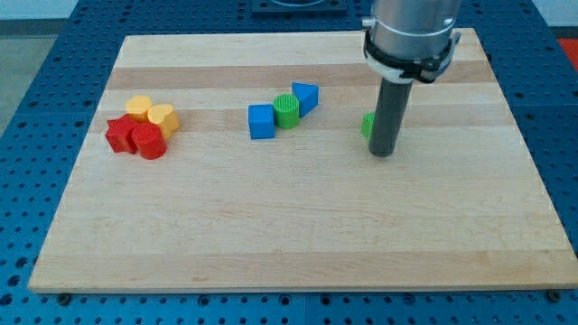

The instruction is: Move green star to the top right

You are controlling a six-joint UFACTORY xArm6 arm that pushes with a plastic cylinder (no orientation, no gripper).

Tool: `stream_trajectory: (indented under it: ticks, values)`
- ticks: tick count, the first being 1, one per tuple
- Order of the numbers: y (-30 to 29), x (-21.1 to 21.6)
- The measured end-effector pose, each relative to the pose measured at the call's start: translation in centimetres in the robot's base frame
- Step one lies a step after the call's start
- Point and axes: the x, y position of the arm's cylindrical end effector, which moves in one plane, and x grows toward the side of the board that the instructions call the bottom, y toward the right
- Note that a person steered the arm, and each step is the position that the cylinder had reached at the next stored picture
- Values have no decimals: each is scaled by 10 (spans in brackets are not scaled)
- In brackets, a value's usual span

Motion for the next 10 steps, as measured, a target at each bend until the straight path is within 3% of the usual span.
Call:
stream_trajectory:
  ticks: [4, 10]
  values:
    - [-30, -70]
    - [58, -186]
